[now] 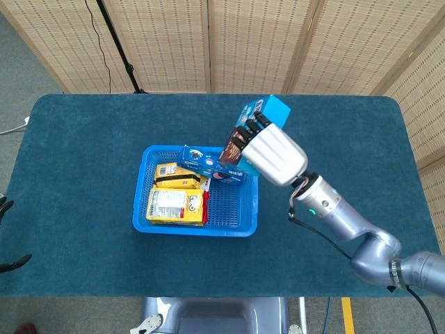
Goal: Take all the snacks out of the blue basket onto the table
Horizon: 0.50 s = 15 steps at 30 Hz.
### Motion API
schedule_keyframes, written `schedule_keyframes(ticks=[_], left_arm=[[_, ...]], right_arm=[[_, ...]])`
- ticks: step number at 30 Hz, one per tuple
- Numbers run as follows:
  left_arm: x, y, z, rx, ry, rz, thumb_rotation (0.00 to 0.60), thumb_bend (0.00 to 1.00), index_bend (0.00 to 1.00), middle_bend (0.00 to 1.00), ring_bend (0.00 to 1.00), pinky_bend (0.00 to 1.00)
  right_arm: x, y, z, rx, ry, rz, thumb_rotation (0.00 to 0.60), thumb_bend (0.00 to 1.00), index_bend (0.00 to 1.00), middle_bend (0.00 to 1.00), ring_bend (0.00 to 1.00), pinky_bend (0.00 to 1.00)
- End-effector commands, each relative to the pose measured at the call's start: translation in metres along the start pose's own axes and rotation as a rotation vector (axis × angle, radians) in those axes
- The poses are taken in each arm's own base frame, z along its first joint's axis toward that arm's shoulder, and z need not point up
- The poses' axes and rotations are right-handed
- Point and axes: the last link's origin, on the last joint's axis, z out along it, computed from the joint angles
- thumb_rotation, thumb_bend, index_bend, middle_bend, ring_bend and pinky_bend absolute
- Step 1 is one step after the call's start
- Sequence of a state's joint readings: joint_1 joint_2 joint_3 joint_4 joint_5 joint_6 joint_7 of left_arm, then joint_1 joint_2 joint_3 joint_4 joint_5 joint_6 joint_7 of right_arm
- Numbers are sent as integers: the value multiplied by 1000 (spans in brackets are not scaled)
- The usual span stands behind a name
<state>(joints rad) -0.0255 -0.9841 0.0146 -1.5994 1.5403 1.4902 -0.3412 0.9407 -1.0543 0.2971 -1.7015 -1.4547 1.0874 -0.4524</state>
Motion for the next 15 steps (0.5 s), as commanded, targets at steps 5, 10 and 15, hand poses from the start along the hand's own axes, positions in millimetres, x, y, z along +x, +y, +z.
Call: schedule_keyframes(ticks=[5,10,15], left_arm=[[-3,2,-3,-9,-6,5,600,22,0,0,0,0],[-5,4,-3,-11,-14,10,600,22,0,0,0,0],[-6,3,-1,-5,-14,14,600,22,0,0,0,0]], right_arm=[[-60,69,-44,-242,-163,116,600,217,727,548,429,601],[-99,72,-59,-266,-236,142,600,217,726,548,429,601],[-126,56,-64,-227,-286,157,600,217,725,548,429,601]])
